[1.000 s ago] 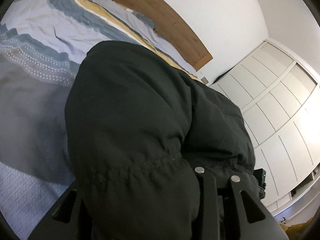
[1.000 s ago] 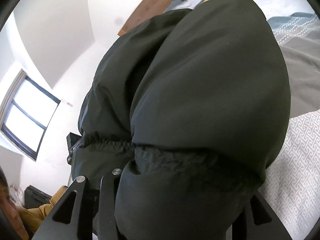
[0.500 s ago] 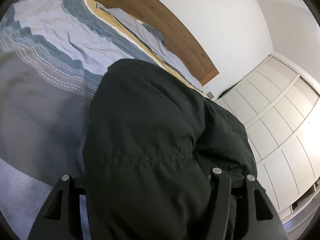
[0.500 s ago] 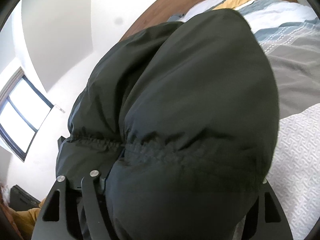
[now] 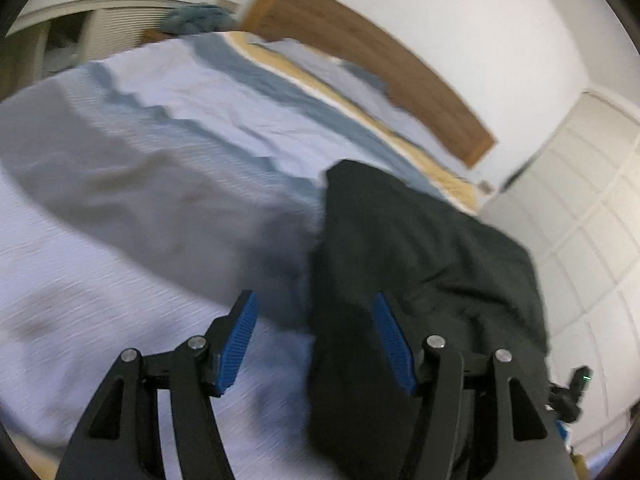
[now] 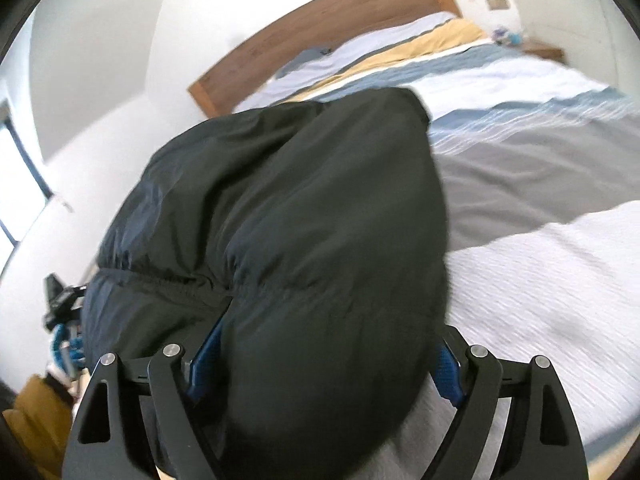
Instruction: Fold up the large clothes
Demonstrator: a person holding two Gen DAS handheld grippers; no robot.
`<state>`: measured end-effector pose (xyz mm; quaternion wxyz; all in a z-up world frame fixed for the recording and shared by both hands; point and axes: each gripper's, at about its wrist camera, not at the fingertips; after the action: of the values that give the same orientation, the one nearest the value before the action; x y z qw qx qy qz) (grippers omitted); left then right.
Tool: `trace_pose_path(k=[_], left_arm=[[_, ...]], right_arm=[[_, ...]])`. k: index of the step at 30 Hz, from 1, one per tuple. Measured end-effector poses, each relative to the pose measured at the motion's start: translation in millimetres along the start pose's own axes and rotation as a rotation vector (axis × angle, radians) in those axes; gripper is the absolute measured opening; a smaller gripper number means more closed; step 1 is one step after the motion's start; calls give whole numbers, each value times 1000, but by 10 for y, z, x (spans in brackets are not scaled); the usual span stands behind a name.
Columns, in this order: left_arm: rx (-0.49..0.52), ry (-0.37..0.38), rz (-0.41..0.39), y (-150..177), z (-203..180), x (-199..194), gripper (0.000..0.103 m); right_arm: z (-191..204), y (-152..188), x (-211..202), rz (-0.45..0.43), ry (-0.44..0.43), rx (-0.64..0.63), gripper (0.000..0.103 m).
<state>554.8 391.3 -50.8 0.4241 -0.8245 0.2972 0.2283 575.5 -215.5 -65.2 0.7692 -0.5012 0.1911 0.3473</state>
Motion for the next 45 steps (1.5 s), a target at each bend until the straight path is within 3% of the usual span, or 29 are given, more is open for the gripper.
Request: trace_pose_path(k=[3, 7, 15, 18, 24, 28, 35, 45], left_arm=[[-23, -69, 13, 213, 73, -228, 59], [-3, -102, 14, 618, -81, -624, 59], [97, -161, -37, 1403, -532, -1300, 59], [144, -209, -47, 1657, -728, -1452, 80], [280, -303, -89, 2265, -1199, -1731, 80], [311, -361, -125, 2593, -1437, -1834, 80], [332, -385, -188, 2967, -1750, -2022, 80], [404, -381, -242, 3198, -2014, -2273, 80]], right_arm=[[-5, 75, -253, -20, 67, 53, 85], [99, 269, -592, -47, 112, 87, 86], [671, 829, -1109, -69, 204, 61, 99], [913, 1074, -1229, -81, 255, 22, 103], [1417, 1540, -1423, -136, 339, -52, 103], [1725, 1786, -1594, -180, 381, -111, 103], [2057, 2039, -1899, -244, 418, -190, 103], [2234, 2197, -2171, -288, 408, -242, 103]])
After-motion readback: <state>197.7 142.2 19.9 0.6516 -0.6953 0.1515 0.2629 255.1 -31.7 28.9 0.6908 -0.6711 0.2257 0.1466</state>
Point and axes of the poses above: each gripper's, at about its wrist camera, not at the fingertips, and x roughly the way its jaws point, z to its left, y to its underside, and after that the axes turned 1 degree about -x, right-handed
